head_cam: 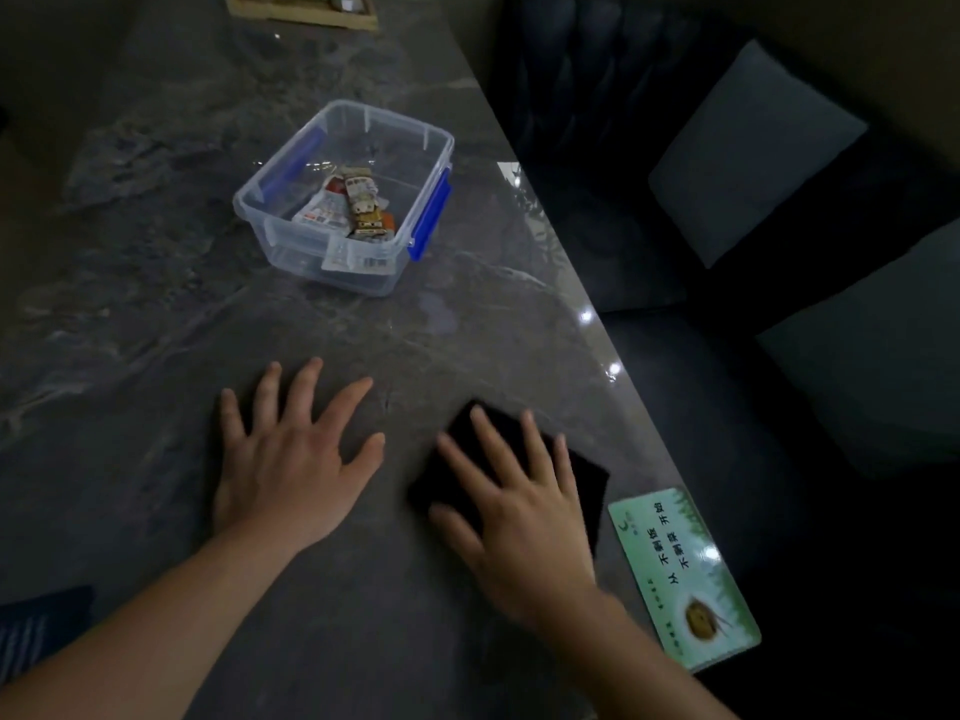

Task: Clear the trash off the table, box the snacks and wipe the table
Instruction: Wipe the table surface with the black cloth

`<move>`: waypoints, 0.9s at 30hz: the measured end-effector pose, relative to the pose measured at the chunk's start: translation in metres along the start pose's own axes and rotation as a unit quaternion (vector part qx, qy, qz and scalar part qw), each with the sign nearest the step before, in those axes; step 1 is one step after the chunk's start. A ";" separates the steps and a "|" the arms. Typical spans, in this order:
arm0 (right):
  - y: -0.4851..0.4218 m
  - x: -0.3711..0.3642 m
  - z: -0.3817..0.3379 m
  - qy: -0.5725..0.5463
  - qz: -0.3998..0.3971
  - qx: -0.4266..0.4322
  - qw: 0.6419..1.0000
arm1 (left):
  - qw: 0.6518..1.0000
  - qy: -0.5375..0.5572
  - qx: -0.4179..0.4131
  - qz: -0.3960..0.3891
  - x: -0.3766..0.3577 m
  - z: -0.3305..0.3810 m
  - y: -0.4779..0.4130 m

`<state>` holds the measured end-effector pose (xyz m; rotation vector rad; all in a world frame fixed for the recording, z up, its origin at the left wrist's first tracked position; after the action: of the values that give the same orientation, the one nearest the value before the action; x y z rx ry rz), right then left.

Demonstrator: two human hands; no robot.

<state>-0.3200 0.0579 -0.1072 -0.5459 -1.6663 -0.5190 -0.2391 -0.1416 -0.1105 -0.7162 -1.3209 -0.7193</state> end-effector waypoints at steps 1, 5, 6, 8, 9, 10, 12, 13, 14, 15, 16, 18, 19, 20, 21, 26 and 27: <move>0.010 -0.002 0.007 0.006 -0.008 0.026 1.000 | 1.000 0.000 0.000 0.000 0.000 -0.001 -0.002; -0.043 0.019 0.103 -0.006 -0.003 -0.141 0.990 | 1.000 -0.016 0.005 0.008 -0.004 -0.001 -0.002; -0.065 0.025 0.117 -0.025 -0.002 -0.198 0.980 | 1.000 -0.016 0.005 0.011 -0.004 0.000 -0.003; -0.095 0.028 0.108 -0.027 -0.015 -0.241 0.970 | 1.000 -0.016 0.000 -0.002 -0.004 0.002 -0.003; -0.098 0.023 0.088 -0.020 -0.022 -0.217 0.976 | 1.000 -0.013 -0.001 -0.007 -0.003 0.002 -0.002; -0.093 0.016 0.061 -0.012 -0.013 -0.161 0.987 | 1.000 -0.011 0.000 -0.009 -0.001 0.002 -0.002; -0.062 0.001 0.013 0.005 0.013 -0.028 1.000 | 1.000 -0.013 0.002 -0.013 0.001 0.002 -0.001; -0.046 -0.002 0.003 0.014 0.017 0.022 1.000 | 1.000 -0.011 0.001 -0.016 0.001 0.002 -0.001; -0.043 -0.001 0.007 0.020 0.012 0.044 0.999 | 1.000 -0.007 0.000 -0.016 0.001 0.003 0.000; -0.053 0.001 0.022 0.023 0.011 0.039 0.999 | 1.000 -0.002 -0.001 -0.016 0.001 0.003 0.000; -0.072 0.007 0.041 0.022 0.013 0.000 1.000 | 1.000 0.001 -0.001 -0.016 0.001 0.002 -0.001; -0.119 0.022 0.078 -0.025 0.007 -0.145 0.989 | 1.000 0.002 -0.001 -0.019 0.000 0.003 -0.002; -0.143 0.026 0.086 -0.059 0.006 -0.207 0.977 | 1.000 0.003 0.000 -0.018 0.001 0.003 -0.002; -0.163 0.028 0.081 -0.072 0.001 -0.238 0.969 | 1.000 0.004 -0.001 -0.019 0.001 0.004 -0.002; -0.175 0.027 0.068 -0.065 -0.005 -0.231 0.971 | 1.000 0.007 -0.002 -0.024 0.001 0.004 -0.002; -0.095 -0.004 -0.005 -0.010 0.006 -0.006 1.000 | 0.998 0.038 0.001 -0.047 0.005 0.001 -0.001; -0.074 -0.006 -0.005 -0.002 0.007 0.007 1.000 | 0.998 0.039 -0.002 -0.053 0.005 0.000 -0.002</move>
<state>-0.3607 -0.0042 -0.1155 -0.5477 -1.6677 -0.4961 -0.2403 -0.1427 -0.1057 -0.6193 -1.2925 -0.8278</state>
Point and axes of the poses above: each hand's wrist, its own y-axis away from the middle knuckle, its own x-axis out of the back of the hand, z = x × y, the point moved 7 cm from there along -y, towards the middle knuckle, and after that the axes turned 2 degrees about -z, right-handed, at the moved point
